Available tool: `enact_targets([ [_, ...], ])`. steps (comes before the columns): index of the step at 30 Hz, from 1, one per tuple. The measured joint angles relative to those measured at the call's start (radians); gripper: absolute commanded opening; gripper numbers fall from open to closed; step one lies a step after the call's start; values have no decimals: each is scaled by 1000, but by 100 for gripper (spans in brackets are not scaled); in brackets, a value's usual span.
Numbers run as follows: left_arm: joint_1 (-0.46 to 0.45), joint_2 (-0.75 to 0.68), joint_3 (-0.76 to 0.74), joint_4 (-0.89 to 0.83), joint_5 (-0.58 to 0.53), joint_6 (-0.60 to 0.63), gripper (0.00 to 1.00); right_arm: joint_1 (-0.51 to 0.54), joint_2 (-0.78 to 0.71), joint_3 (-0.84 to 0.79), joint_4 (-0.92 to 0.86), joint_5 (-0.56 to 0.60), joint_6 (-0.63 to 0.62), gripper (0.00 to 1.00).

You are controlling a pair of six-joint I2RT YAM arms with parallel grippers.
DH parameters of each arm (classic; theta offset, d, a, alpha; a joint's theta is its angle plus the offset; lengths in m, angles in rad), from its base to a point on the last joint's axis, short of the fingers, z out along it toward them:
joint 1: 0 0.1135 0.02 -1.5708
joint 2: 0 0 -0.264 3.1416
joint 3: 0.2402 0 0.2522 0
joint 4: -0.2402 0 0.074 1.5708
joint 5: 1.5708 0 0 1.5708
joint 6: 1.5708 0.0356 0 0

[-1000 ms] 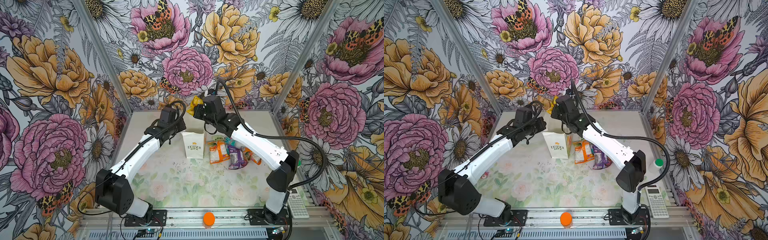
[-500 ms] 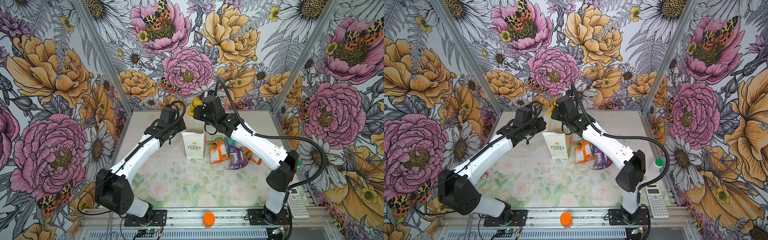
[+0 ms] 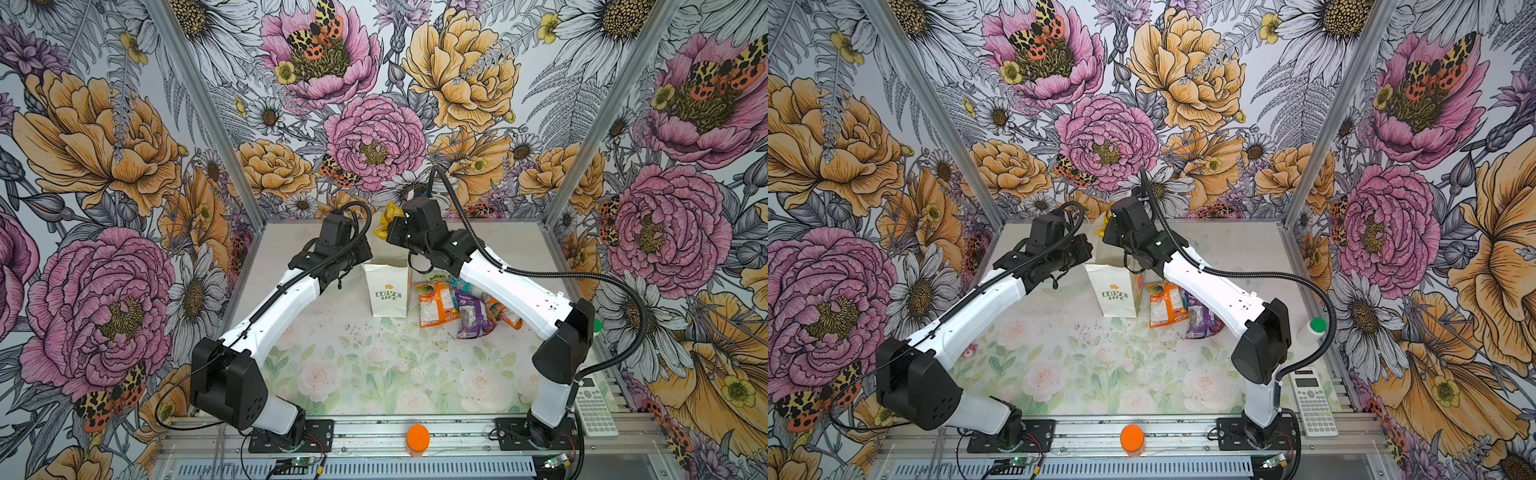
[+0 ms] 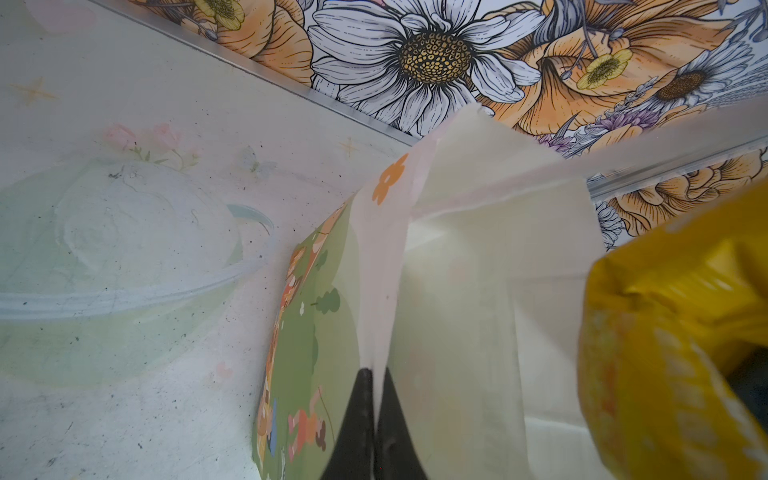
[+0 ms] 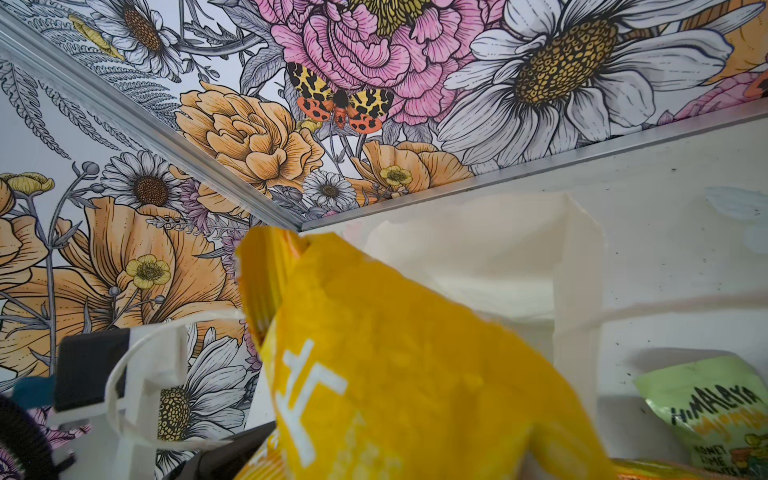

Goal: Place the snacks into the paper bag
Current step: 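Lower the yellow packet into the bag mouth and open the right gripper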

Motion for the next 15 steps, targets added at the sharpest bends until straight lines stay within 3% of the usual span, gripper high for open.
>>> enact_targets([
  [6, -2, 0, 0, 0, 0, 0, 0, 0, 0, -2, -1, -3, 1, 16],
  [15, -2, 0, 0, 0, 0, 0, 0, 0, 0, -2, -3, -4, 5, 26],
])
